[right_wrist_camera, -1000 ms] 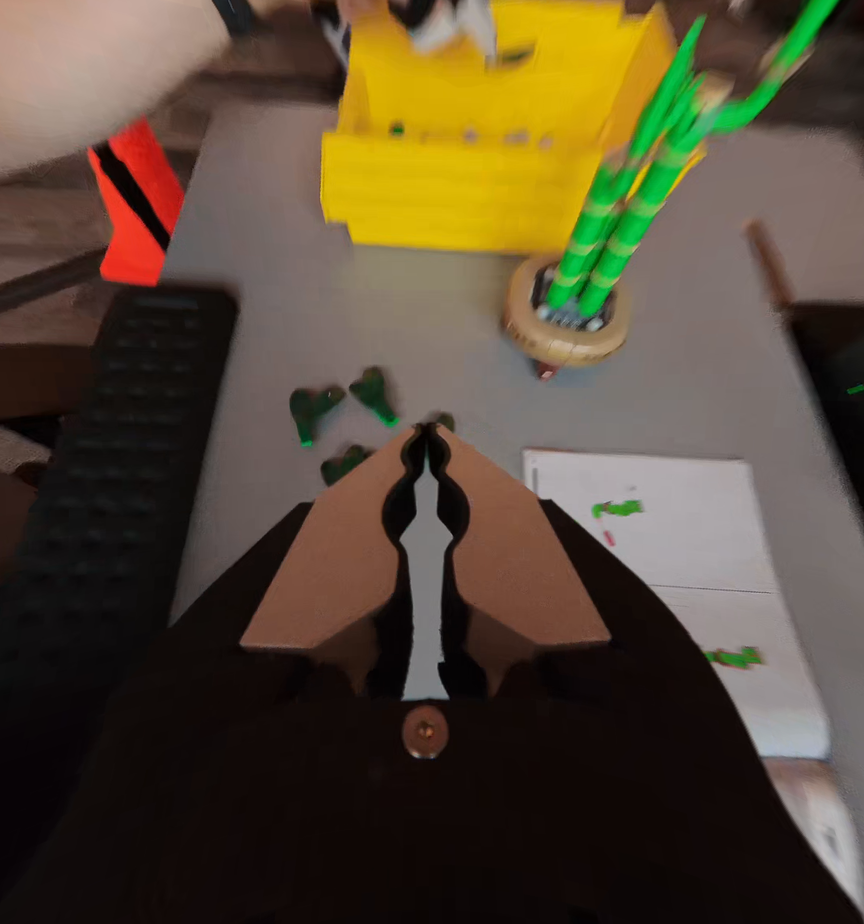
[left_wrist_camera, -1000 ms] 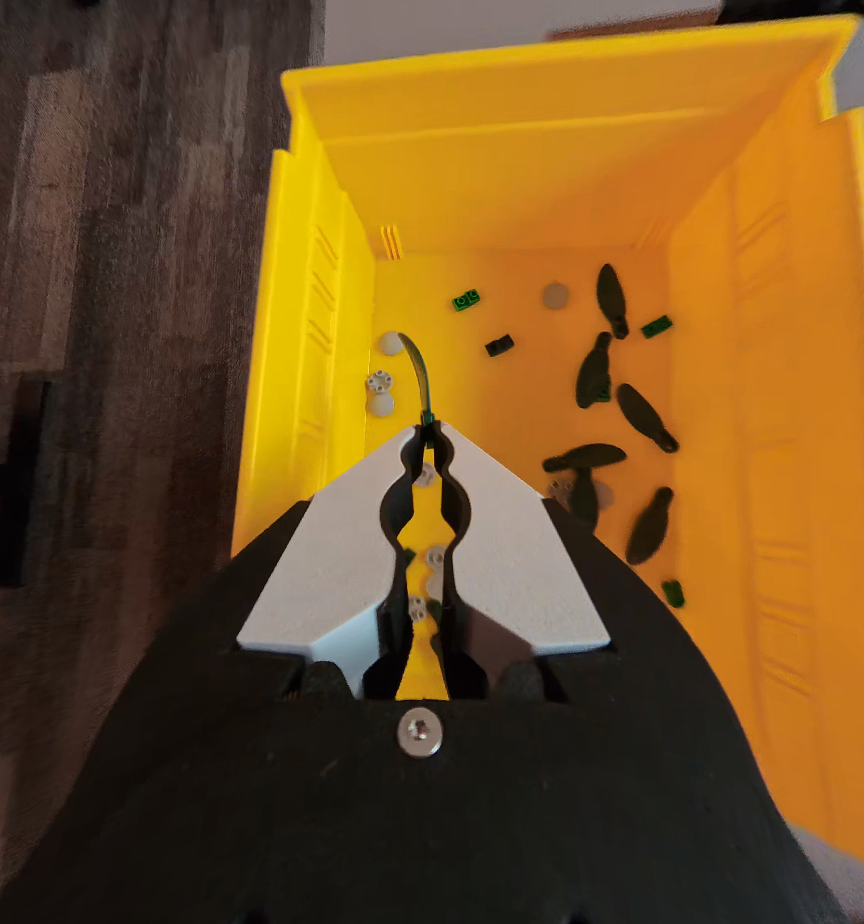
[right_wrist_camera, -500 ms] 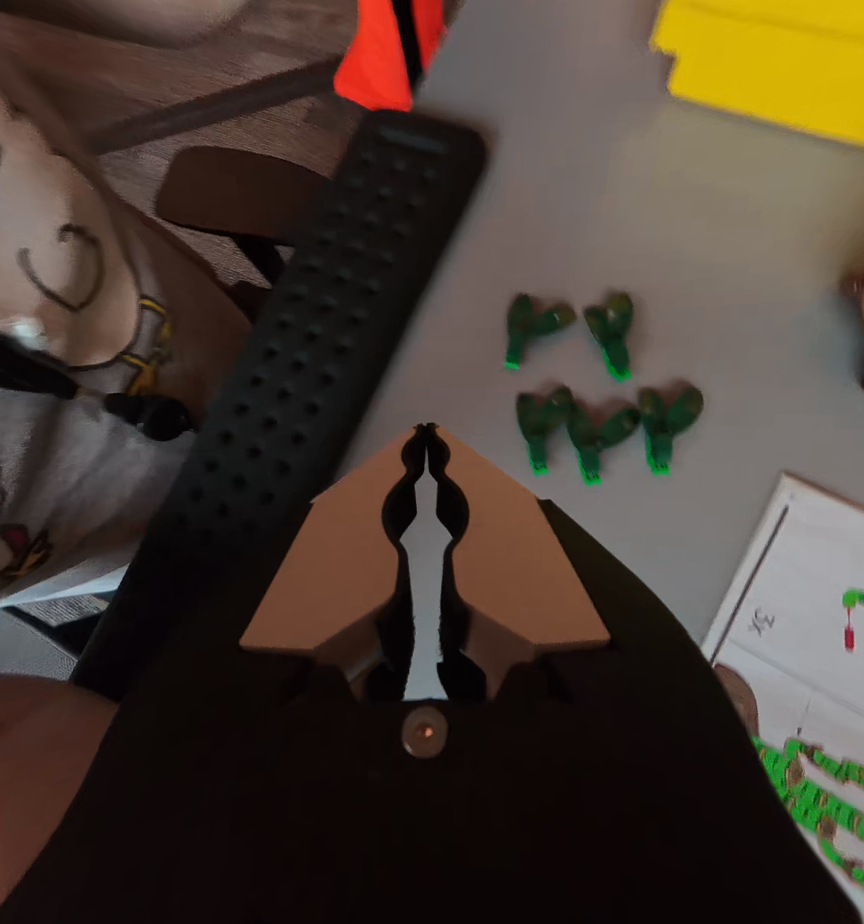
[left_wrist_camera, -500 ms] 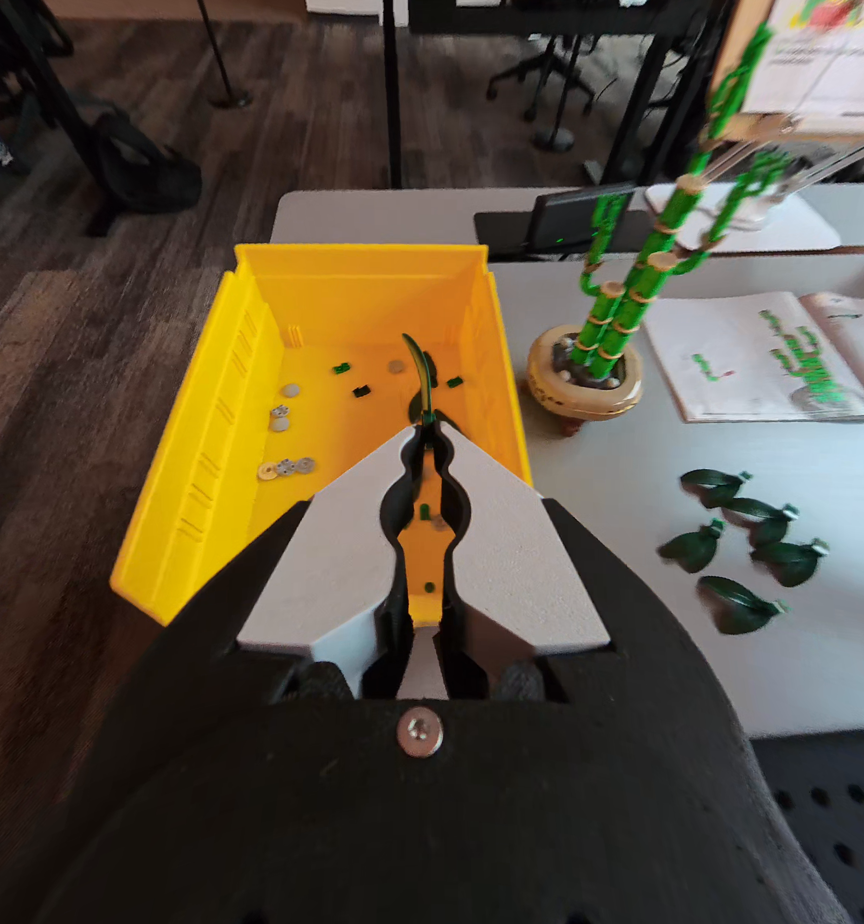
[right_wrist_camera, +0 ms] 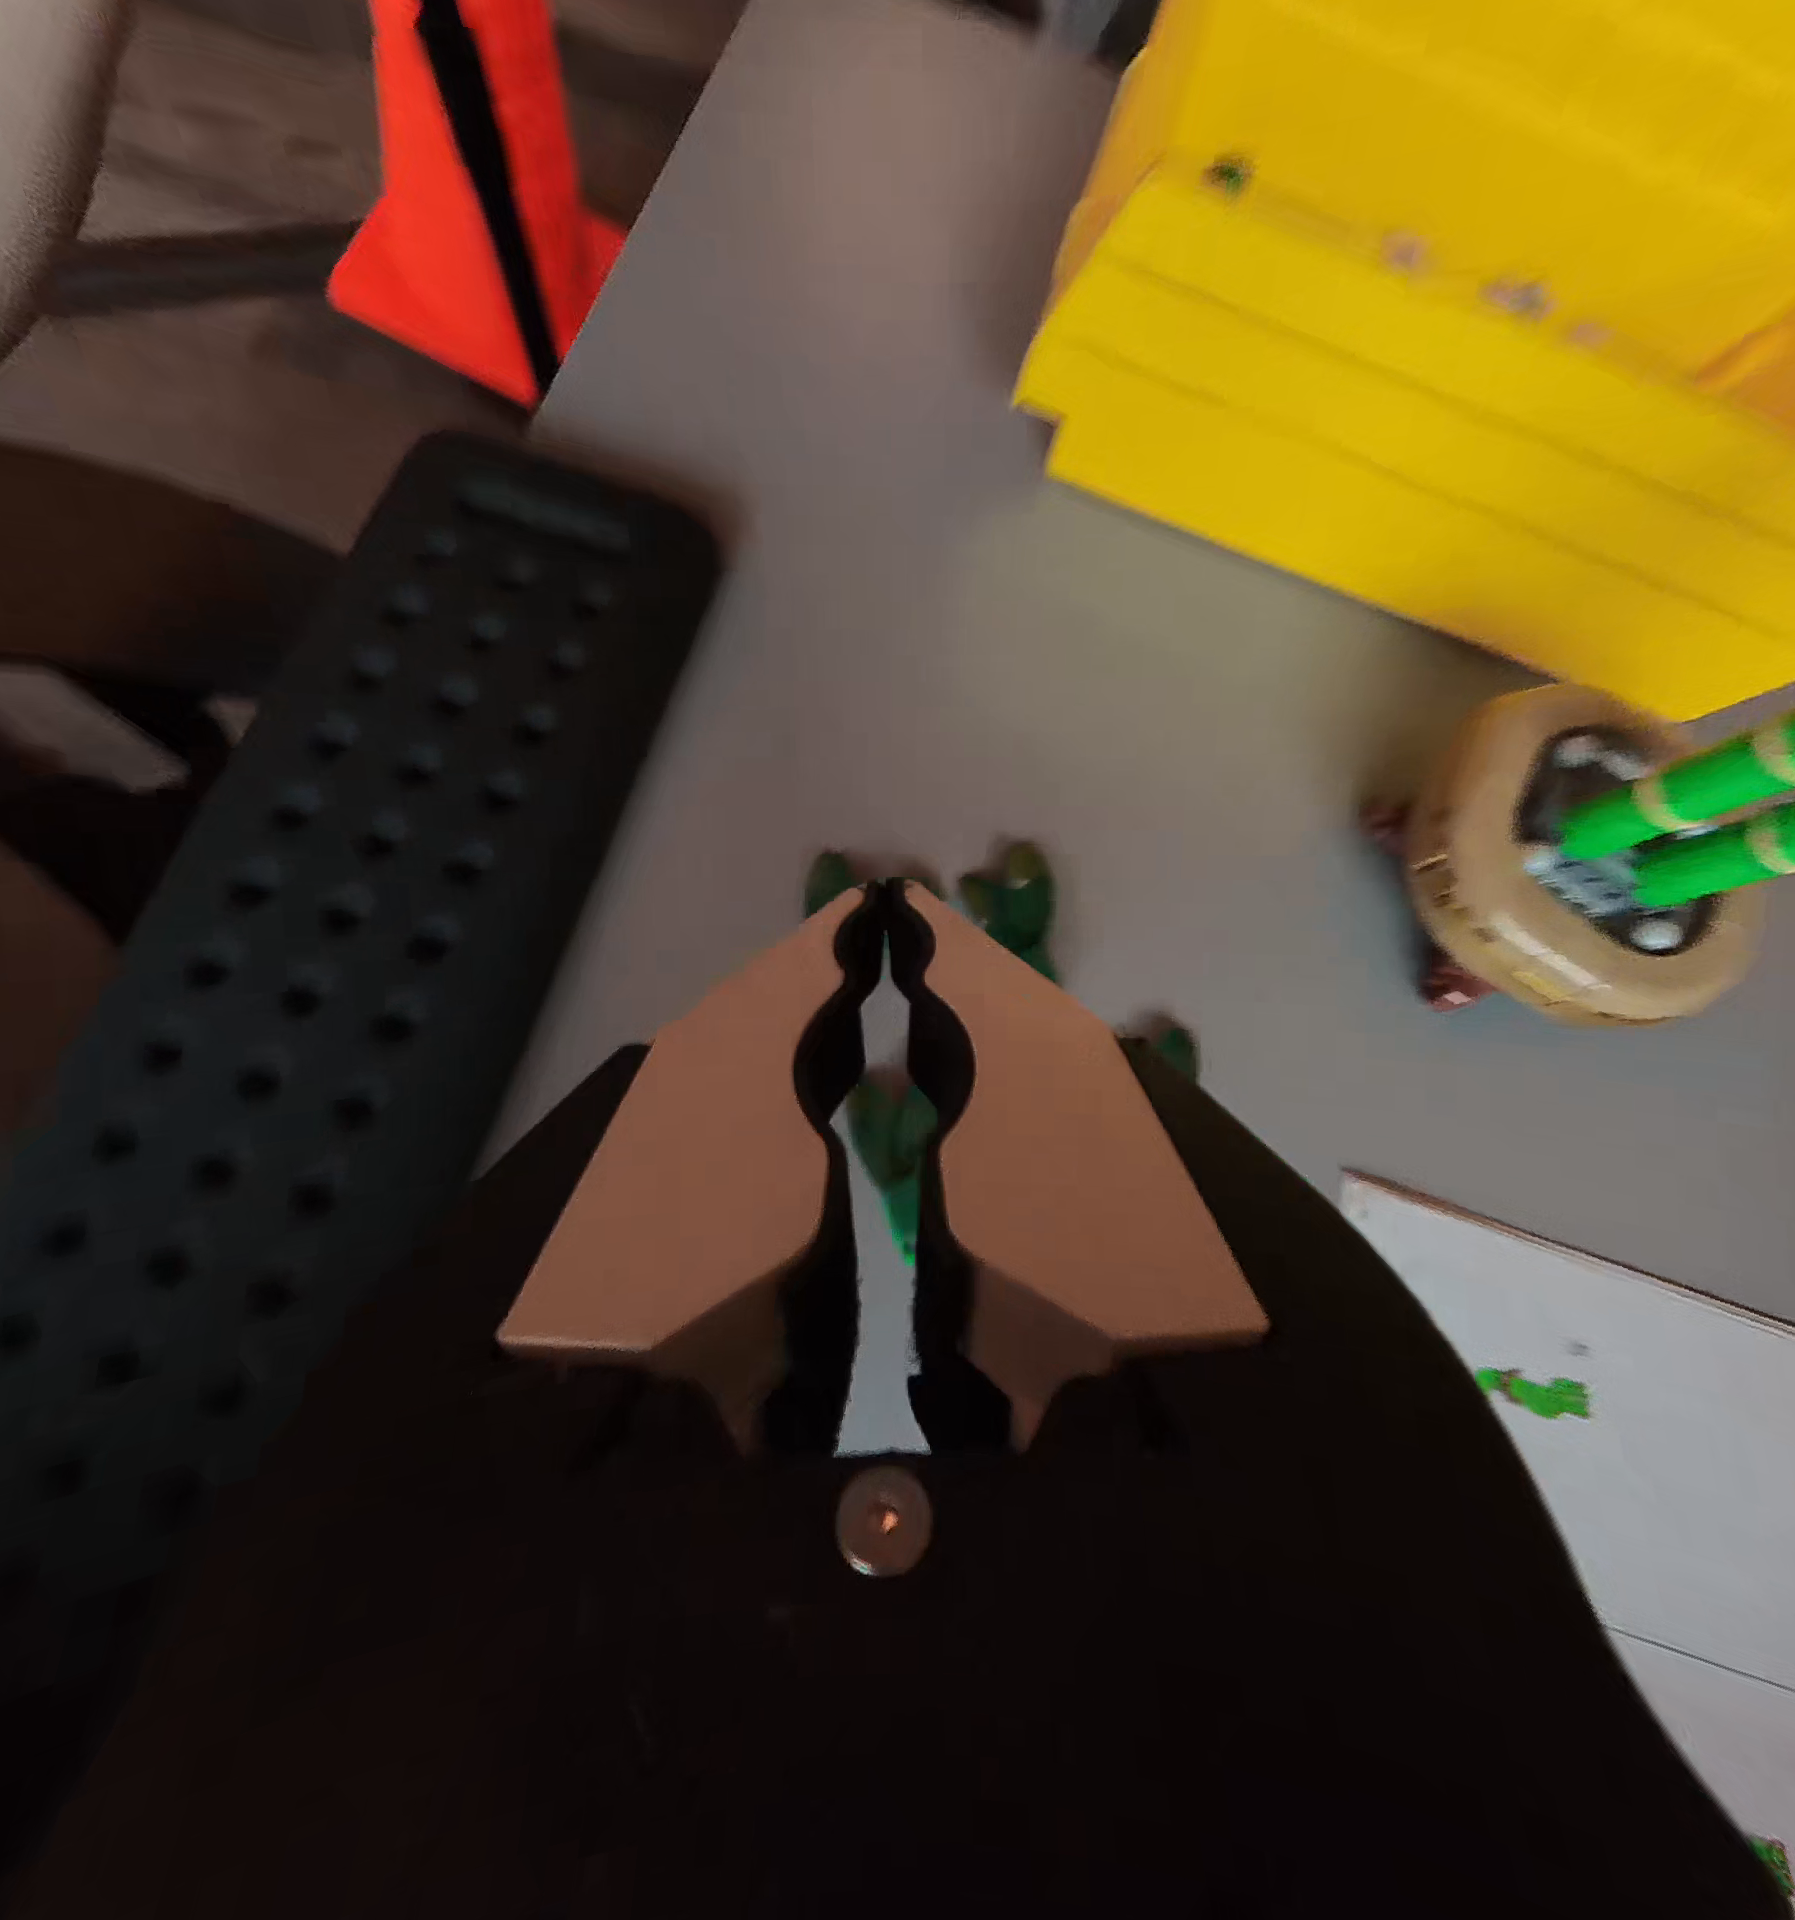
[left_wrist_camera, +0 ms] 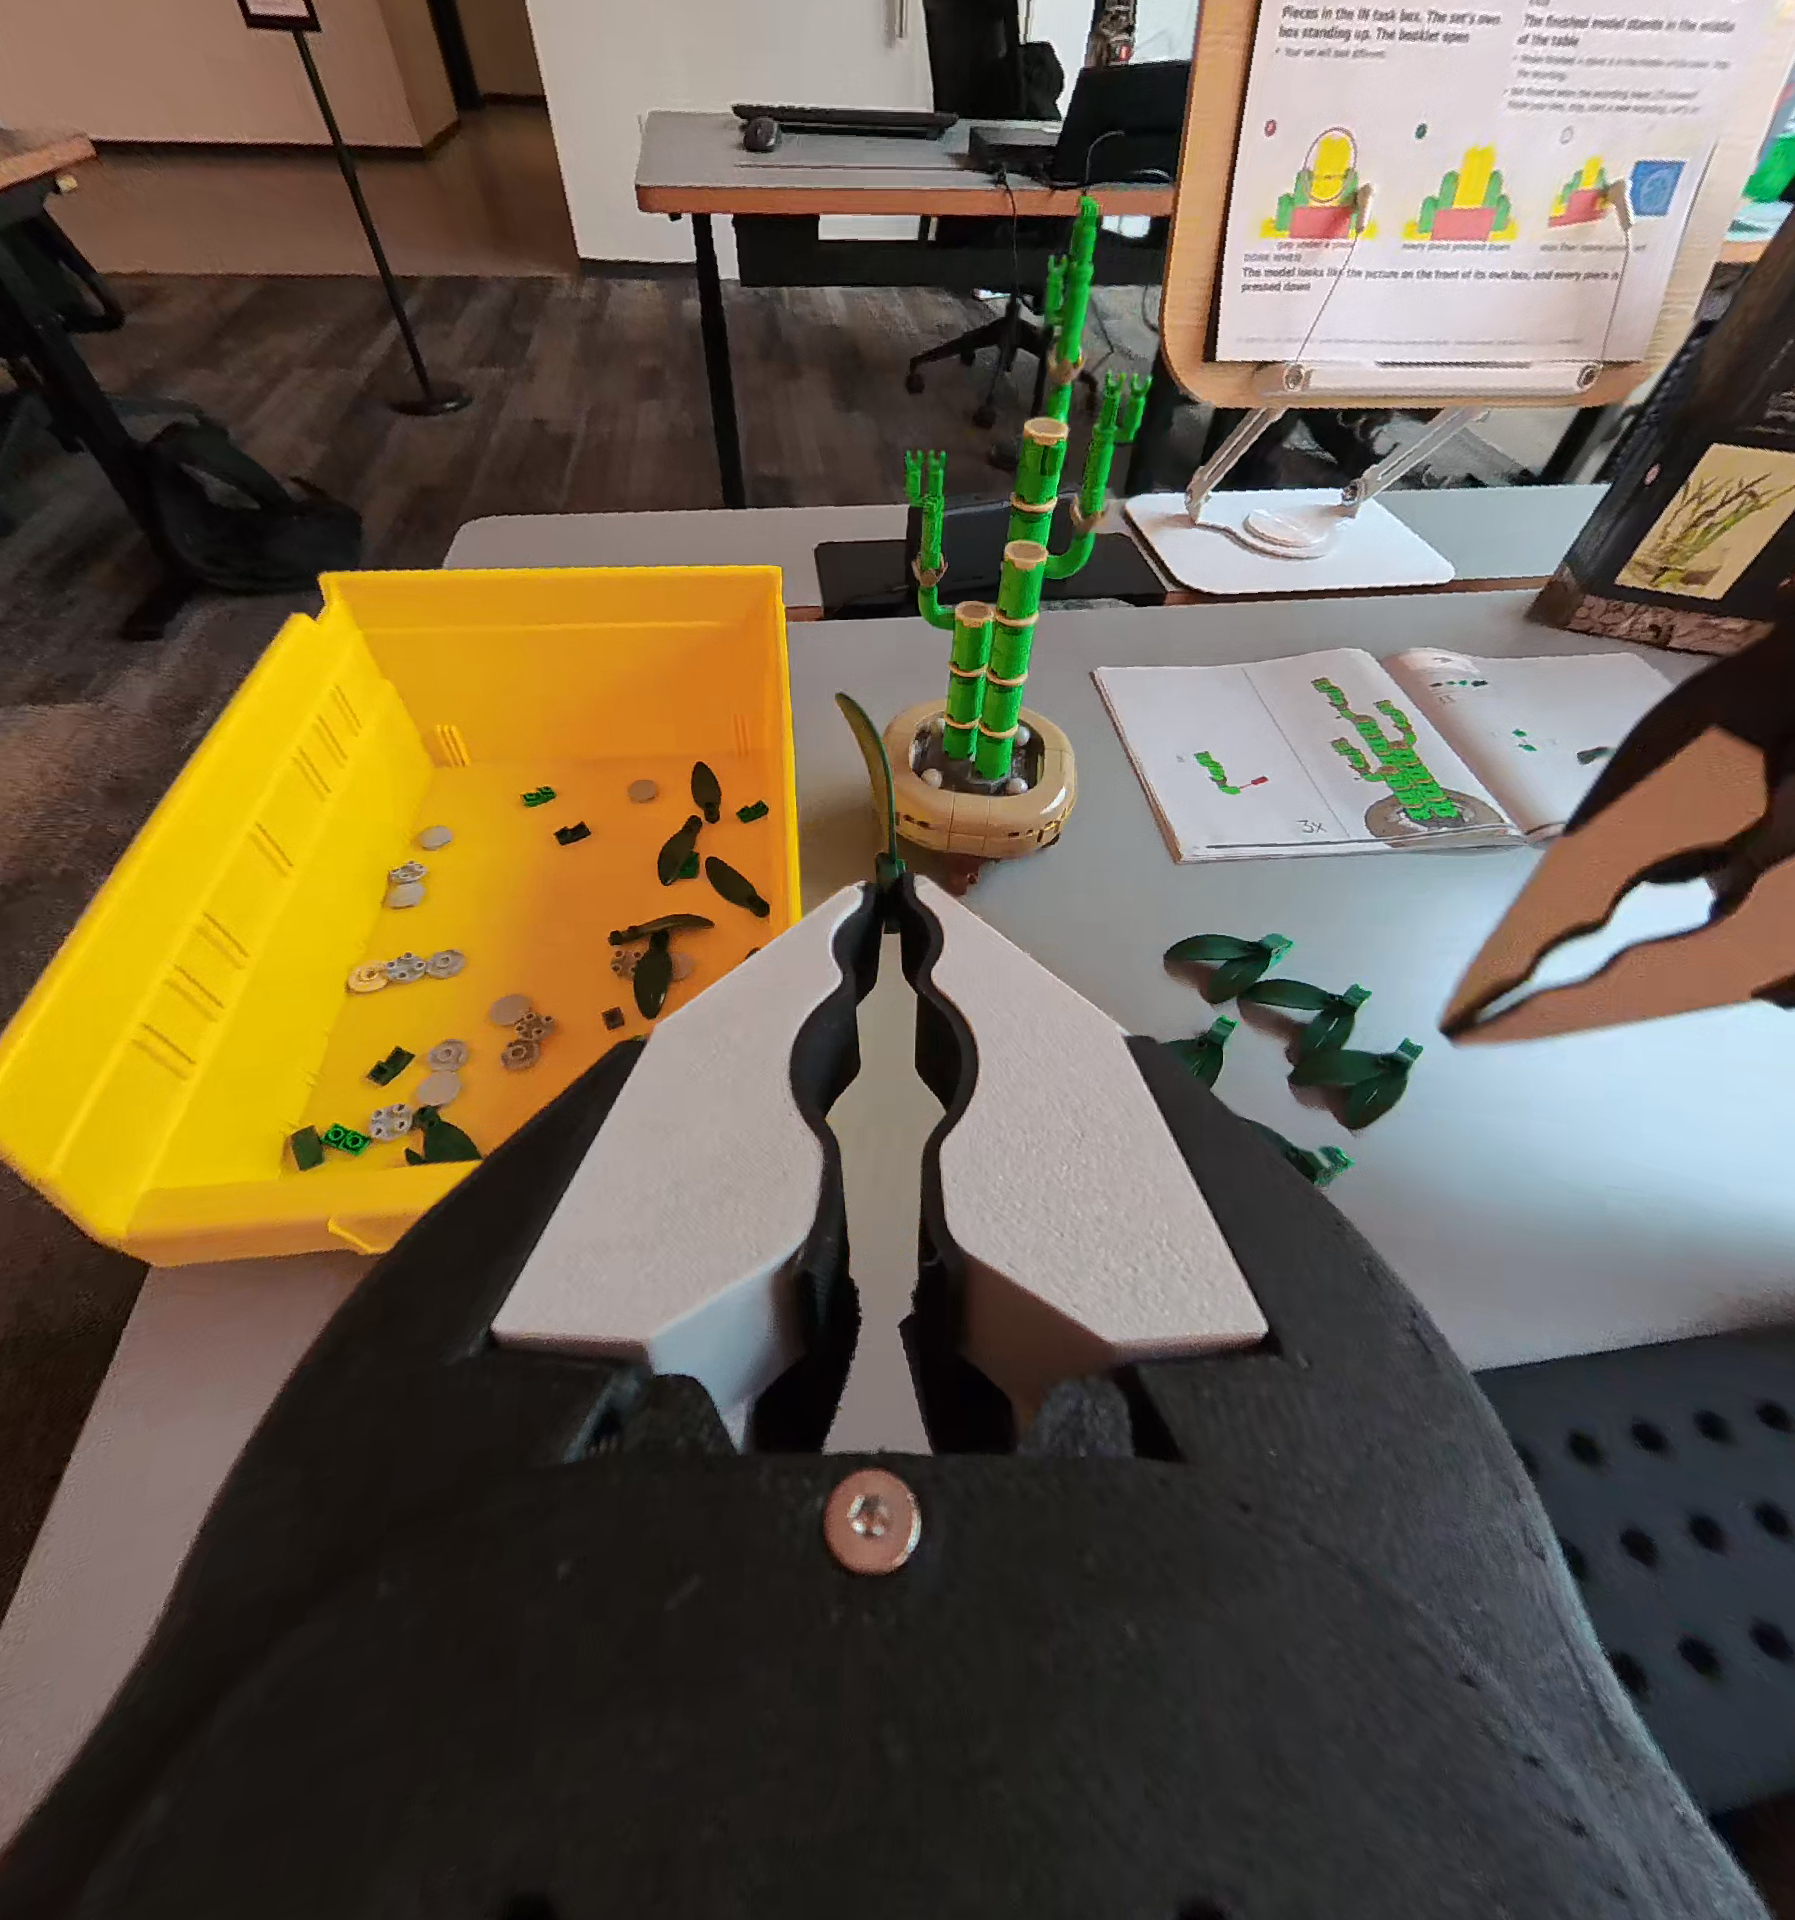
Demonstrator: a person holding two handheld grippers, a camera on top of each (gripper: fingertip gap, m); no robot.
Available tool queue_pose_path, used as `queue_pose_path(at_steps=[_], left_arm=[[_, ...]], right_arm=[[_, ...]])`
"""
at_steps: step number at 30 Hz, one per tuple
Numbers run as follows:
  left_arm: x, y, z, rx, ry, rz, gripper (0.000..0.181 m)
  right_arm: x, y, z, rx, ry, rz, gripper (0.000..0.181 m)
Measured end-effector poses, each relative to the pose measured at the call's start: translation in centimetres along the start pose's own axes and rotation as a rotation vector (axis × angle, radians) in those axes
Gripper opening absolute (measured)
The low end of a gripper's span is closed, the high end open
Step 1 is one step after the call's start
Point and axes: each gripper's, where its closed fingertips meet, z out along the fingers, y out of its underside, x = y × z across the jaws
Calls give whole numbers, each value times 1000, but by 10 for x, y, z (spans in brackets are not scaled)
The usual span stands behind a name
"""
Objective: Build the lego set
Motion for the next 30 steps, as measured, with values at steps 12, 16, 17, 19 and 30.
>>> queue_pose_path(at_steps=[12, 16, 17, 19, 30], left_arm=[[26, -9, -13, 46, 27, 2, 1], [50, -9, -7, 38, 118, -13, 0], [60, -8, -4, 34, 157, -19, 0], [85, -4, 5, 24, 255, -41, 0], [211, 18, 28, -100, 885, -290, 1]], right_arm=[[-20, -23, -25, 171, -197, 50, 0], [-58, 29, -17, -130, -324, -128, 0], [-57, 43, -13, -206, -318, -147, 1], [-55, 37, -13, -167, -334, -98, 5], [6, -24, -104, 450, -138, 22, 41]])
